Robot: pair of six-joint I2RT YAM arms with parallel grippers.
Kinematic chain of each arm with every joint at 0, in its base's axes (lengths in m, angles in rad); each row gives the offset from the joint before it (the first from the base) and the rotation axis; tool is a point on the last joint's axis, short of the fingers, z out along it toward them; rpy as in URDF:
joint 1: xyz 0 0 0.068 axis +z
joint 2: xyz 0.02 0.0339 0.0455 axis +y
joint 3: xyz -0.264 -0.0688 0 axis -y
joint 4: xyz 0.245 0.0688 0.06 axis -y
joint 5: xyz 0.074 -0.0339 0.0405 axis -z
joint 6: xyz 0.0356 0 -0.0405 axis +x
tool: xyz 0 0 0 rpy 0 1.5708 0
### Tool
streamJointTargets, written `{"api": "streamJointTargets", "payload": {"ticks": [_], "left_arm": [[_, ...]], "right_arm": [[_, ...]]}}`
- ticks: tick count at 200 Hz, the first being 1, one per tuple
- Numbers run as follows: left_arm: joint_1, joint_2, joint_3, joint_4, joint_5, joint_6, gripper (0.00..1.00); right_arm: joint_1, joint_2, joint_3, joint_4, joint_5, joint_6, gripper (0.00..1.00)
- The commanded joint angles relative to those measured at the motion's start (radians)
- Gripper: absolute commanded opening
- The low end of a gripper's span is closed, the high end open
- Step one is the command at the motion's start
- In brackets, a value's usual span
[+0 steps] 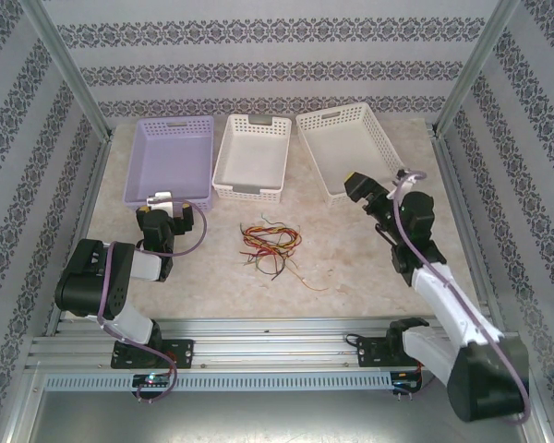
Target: Untangle the cables
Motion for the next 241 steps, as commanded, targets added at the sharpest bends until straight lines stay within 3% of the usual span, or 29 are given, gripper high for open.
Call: {"api": "streamJointTargets", "payload": {"ticks": [1, 31, 89, 121, 200, 241], "left_arm": [[-0.003, 0.001, -0.001, 0.035, 0.008, 0.005, 1.00], [-0.003, 0.002, -0.001, 0.036, 0.008, 0.005, 1.00], [-0.003, 0.001, -0.001, 0.035, 0.008, 0.005, 1.00], [-0.003, 0.001, -0.002, 0.035, 0.008, 0.005, 1.00], [-0.003, 0.002, -0.001, 0.035, 0.008, 0.005, 1.00], [-0.003, 0.000, -0.001, 0.036, 0.007, 0.005, 1.00]], "right_arm": [[0.010, -0.084, -0.044, -0.063, 0.172, 0.011, 0.98], [0.036, -0.080, 0.024, -0.264, 0.124, -0.184, 0.98], [0.159, -0.212, 0.077, -0.532, 0.301, -0.356, 0.98], [0.222, -0.243, 0.077, -0.594, 0.343, -0.389, 0.98], [0.547, -0.028, 0.140, -0.693, 0.513, -0.401, 0.98], [0.669, 0.127, 0.165, -0.638, 0.455, -0.312, 0.95]]}}
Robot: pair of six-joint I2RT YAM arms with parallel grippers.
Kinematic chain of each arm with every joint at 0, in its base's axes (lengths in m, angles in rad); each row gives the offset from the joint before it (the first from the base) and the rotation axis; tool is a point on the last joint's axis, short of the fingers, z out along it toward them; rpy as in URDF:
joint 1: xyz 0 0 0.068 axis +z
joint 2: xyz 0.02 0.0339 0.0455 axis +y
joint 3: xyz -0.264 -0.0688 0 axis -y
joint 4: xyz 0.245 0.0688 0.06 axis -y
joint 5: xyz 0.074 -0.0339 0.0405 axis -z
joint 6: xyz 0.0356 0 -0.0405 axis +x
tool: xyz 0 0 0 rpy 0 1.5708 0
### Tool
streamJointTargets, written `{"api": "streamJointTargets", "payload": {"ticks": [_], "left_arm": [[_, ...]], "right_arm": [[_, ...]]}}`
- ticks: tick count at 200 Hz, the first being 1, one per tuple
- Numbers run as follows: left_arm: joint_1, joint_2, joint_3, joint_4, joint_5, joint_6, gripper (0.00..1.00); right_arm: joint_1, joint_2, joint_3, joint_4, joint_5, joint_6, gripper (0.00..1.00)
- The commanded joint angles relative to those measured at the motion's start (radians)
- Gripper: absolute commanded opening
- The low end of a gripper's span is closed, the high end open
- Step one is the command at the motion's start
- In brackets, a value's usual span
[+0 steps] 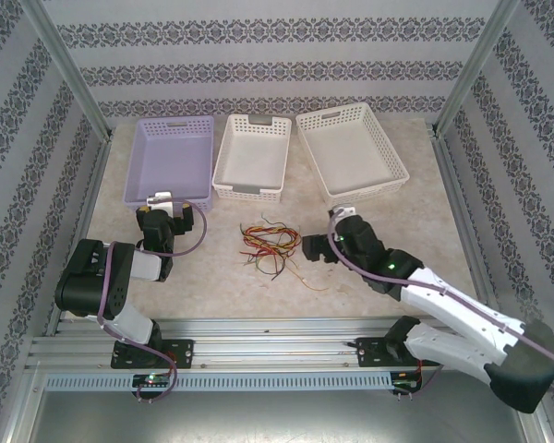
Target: Untangle the cables
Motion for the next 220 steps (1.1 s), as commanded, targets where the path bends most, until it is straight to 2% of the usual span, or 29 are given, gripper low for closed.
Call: {"api": "streamJointTargets", "payload": {"ticks": [1, 44, 85, 118, 133, 168, 190, 210, 220], "left_arm": [[-0.003, 0.001, -0.001, 0.035, 0.007, 0.005, 1.00], [-0.003, 0.001, -0.001, 0.036, 0.008, 0.005, 1.00], [-0.003, 0.000, -0.001, 0.036, 0.009, 0.006, 1.00], [-0.003, -0.025, -0.016, 0.048, -0.029, -0.009, 1.00], [-0.003, -0.073, -0.035, 0.048, 0.008, 0.012, 1.00], [-0.014, -0.316, 0.010, -0.225, -0.051, -0.007, 1.00], [-0.014, -0.462, 0.126, -0.539, -0.067, -0.112, 1.00], [-0.014, -0.547, 0.260, -0.844, 0.017, -0.227, 1.00], [-0.012, -0.586, 0.320, -0.967, 0.117, -0.277, 1.00]], "right_arm": [[0.041, 0.079, 0.033, 0.032, -0.006, 0.060, 0.95], [0.060, 0.293, 0.142, 0.019, -0.040, 0.106, 0.86], [0.057, 0.363, 0.184, 0.007, 0.003, 0.139, 0.82], [0.052, 0.463, 0.235, -0.025, -0.030, 0.161, 0.78], [0.046, 0.490, 0.234, -0.005, -0.057, 0.172, 0.78], [0.020, 0.519, 0.246, 0.004, -0.116, 0.191, 0.77], [0.015, 0.514, 0.247, 0.015, -0.122, 0.194, 0.76], [0.001, 0.526, 0.249, 0.012, -0.132, 0.205, 0.74], [-0.009, 0.529, 0.239, 0.026, -0.138, 0.217, 0.73]]}}
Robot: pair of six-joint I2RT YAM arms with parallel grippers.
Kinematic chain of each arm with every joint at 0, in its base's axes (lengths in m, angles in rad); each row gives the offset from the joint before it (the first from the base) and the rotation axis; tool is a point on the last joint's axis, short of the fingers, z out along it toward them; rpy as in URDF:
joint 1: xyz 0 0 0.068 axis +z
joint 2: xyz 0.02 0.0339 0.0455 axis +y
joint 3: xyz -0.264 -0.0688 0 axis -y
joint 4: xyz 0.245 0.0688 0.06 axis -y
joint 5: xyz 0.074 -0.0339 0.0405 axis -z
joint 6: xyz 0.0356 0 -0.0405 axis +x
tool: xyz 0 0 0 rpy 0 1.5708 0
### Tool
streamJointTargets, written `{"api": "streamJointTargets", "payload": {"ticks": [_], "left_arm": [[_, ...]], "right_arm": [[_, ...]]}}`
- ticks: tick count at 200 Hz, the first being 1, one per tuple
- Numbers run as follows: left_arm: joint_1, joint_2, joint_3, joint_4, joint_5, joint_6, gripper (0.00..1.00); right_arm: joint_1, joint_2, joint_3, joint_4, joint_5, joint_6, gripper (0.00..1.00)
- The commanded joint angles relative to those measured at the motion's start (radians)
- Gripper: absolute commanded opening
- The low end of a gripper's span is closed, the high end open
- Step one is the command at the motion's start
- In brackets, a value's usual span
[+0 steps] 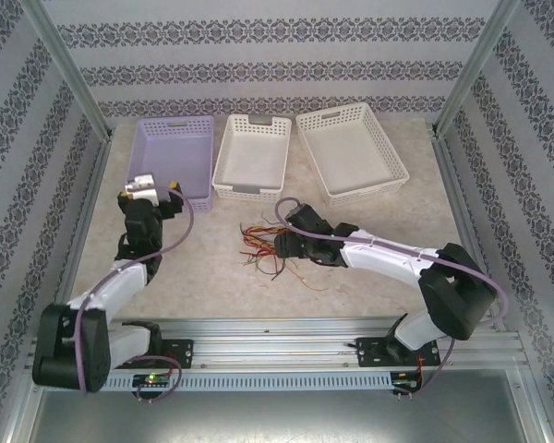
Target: Untangle the cables
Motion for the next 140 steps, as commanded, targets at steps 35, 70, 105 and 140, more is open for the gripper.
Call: {"api": "streamJointTargets", "payload": {"ticks": [35, 70, 105, 140], "left_arm": [[-0.007, -0.170, 0.192, -0.621, 0.217, -0.433, 1.00], [-0.016, -0.121, 0.232, -0.737, 0.436, -0.493, 1.00], [-0.068, -0.129, 0.163, -0.775, 0.412, -0.572, 1.00], [-0.205, -0.078, 0.173, -0.819, 0.303, -0.566, 0.97]], "right_arm": [[-0.060, 0.024, -0.021, 0.080, -0.101, 0.082, 0.70], [-0.065, 0.074, 0.002, 0.065, -0.094, 0.090, 0.65], [-0.074, 0.130, 0.001, 0.074, -0.065, 0.118, 0.57], [-0.081, 0.161, 0.004, 0.103, -0.050, 0.143, 0.52]]}}
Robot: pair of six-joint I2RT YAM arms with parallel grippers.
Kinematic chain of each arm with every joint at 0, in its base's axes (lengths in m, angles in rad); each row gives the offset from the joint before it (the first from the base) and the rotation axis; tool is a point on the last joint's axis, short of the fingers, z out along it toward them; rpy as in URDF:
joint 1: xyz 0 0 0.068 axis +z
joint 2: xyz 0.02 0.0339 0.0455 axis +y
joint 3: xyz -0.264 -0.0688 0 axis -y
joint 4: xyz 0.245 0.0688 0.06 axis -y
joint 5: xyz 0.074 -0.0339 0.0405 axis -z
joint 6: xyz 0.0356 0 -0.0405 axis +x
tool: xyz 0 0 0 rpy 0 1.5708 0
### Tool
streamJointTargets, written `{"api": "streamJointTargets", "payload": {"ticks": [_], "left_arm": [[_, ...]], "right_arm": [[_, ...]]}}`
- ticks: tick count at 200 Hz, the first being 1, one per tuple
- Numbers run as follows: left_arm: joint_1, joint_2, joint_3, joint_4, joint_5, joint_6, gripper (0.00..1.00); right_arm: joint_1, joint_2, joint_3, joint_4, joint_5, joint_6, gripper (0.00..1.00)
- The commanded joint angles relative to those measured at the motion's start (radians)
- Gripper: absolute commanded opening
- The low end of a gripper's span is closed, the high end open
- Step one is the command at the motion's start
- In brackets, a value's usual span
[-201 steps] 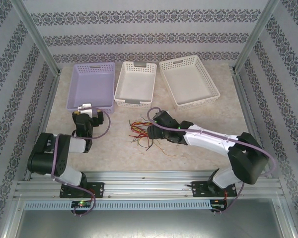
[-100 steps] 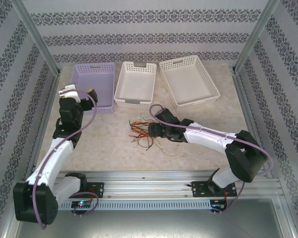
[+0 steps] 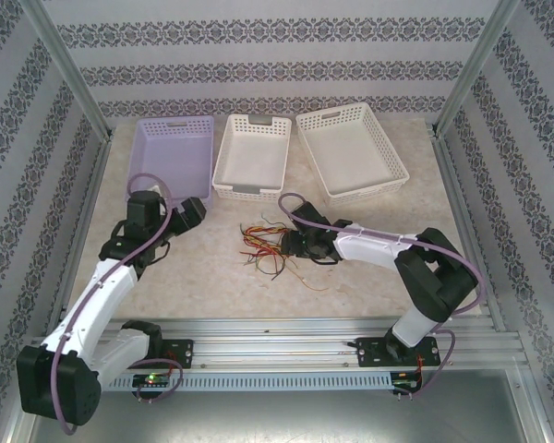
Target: Untangle the cables
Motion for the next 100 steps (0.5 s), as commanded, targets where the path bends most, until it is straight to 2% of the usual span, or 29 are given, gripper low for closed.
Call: {"api": "streamJointTargets", "payload": {"ticks": [1, 45, 100], "left_arm": [[-0.092, 0.033, 0.014, -0.072, -0.073, -0.032, 0.97], [-0.306, 0.181, 0.090, -0.100, -0.222, -0.035, 0.97], [-0.406, 0.373, 0.171, -0.100, -0.269, -0.073, 0.97]], "right_arm": [[-0.010, 0.020, 0.013, 0.031, 0.029, 0.035, 0.52], [-0.027, 0.057, 0.025, 0.076, 0.005, 0.049, 0.49], [-0.058, 0.095, 0.021, 0.117, -0.029, 0.066, 0.47]]}}
